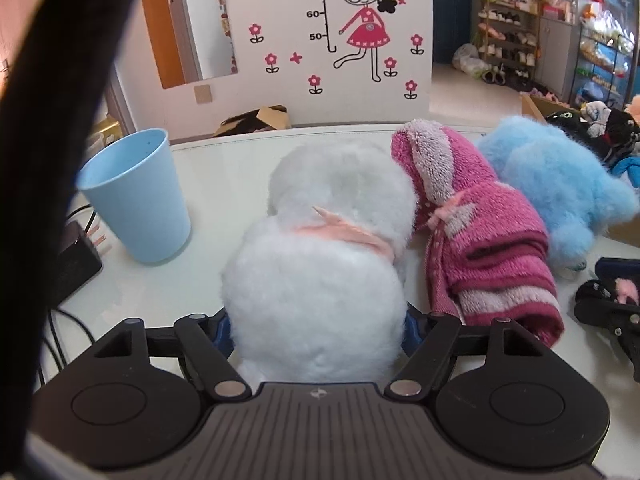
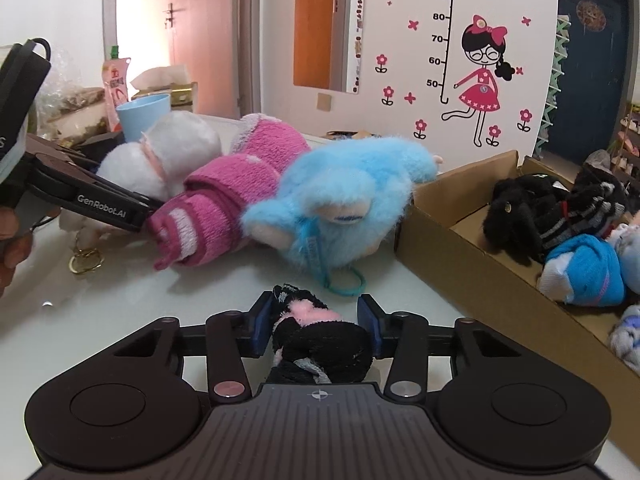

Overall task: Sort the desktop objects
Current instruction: 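Lift the white plush toy with the left gripper while the right lifts the black-pink sock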

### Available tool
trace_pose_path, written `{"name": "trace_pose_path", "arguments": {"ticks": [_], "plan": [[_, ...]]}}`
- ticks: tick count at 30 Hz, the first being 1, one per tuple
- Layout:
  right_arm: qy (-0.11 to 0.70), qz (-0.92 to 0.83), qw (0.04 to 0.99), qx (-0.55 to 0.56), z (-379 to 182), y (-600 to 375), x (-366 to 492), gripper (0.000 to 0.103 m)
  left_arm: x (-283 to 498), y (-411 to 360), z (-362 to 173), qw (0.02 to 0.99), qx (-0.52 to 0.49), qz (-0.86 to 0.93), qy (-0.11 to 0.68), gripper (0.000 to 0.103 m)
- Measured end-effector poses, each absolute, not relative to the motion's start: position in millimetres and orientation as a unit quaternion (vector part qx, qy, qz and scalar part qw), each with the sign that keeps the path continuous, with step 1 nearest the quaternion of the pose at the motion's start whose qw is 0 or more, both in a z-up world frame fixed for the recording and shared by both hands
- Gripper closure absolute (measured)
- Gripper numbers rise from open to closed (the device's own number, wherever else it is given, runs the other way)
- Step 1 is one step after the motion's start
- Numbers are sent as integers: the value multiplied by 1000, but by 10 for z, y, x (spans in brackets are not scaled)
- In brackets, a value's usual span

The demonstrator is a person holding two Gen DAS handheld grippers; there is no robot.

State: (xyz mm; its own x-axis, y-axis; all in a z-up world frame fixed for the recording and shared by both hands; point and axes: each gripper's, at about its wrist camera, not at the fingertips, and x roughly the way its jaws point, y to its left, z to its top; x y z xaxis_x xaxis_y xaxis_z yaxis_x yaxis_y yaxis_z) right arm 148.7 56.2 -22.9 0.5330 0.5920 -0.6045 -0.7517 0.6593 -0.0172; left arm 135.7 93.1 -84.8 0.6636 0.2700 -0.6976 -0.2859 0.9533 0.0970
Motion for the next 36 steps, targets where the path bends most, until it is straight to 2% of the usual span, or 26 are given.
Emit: {"name": "trace_pose_path", "arguments": {"ticks": [36], "plan": [[312, 339, 885, -64, -2, -504, 404, 52, 535, 174, -655, 930, 17, 137, 341, 33]]}}
